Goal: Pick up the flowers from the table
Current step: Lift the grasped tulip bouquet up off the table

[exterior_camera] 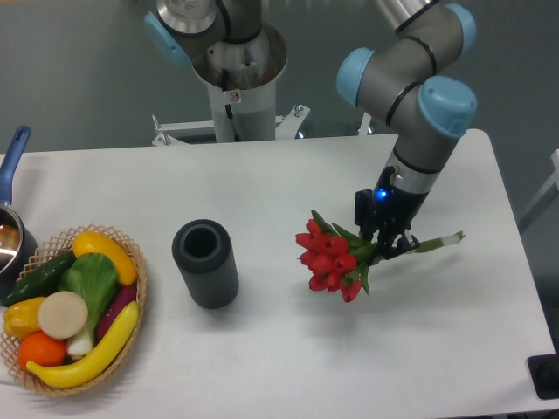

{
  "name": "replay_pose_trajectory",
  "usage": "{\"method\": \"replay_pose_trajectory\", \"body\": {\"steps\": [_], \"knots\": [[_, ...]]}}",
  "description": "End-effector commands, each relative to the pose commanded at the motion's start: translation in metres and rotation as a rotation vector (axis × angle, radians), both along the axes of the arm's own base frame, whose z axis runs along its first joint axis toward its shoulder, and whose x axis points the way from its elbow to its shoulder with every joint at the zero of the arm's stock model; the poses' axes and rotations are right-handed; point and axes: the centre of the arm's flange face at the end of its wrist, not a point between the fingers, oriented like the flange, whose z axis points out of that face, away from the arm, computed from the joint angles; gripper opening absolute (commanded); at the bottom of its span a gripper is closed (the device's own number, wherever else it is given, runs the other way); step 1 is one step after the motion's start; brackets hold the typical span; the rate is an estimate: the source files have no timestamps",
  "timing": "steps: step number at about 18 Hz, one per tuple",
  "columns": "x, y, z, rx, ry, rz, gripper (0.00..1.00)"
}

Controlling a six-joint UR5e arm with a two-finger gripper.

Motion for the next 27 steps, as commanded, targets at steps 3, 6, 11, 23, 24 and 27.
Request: {"method": "replay_pose_trajectory", "body": {"steps": [3,6,11,23,24,27], "knots": [[0.008,0.013,0.025,0.117,-0.087,0.052,0.37],[0.019,0.02,0.047,0.236,-0.192,0.088,0.37],[0.031,0.022,0.084,0.36,-0.354,0.163,0.38],[0.028,0.017,0.104,0.524,-0.504,0.152,0.38],[0.029,0.017,0.104,0.525,-0.506,0.151,0.38],[0.029,0.017,0.104,0.526,-0.502,0.149,0.38]]}}
